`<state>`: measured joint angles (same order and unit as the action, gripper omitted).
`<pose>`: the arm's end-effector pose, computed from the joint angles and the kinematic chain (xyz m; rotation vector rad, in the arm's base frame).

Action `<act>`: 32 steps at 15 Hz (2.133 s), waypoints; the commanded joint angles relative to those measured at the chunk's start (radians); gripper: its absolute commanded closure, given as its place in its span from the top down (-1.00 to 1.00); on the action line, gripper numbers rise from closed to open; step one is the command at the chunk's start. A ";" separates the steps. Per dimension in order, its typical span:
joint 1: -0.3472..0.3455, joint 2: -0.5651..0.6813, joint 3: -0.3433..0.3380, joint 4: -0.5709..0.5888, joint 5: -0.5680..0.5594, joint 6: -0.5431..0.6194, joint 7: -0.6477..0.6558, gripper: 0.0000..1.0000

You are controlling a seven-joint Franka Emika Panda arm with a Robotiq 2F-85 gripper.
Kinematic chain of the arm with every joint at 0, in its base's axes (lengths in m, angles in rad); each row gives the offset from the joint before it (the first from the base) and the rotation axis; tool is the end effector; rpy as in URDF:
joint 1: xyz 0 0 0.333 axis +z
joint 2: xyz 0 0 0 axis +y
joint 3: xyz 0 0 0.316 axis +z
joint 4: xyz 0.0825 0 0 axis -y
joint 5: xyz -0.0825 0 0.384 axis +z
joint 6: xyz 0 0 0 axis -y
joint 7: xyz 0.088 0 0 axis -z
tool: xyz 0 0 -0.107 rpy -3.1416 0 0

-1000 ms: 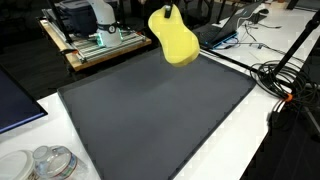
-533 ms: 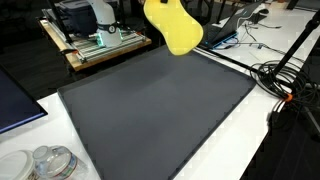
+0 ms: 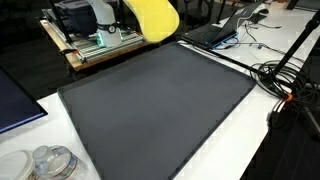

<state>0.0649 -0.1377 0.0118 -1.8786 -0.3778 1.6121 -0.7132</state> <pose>0.5069 0.0011 0.5635 2.5651 1.1303 -0.3396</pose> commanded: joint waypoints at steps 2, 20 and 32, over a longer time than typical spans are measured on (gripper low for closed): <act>-0.015 -0.040 -0.004 0.053 -0.083 -0.076 -0.081 -0.94; 0.007 -0.064 0.024 0.146 -0.116 -0.056 -0.157 0.99; 0.011 -0.048 0.025 0.144 -0.071 -0.041 -0.142 1.00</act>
<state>0.0741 -0.1924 0.0440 -1.7446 -0.4820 1.5643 -0.8457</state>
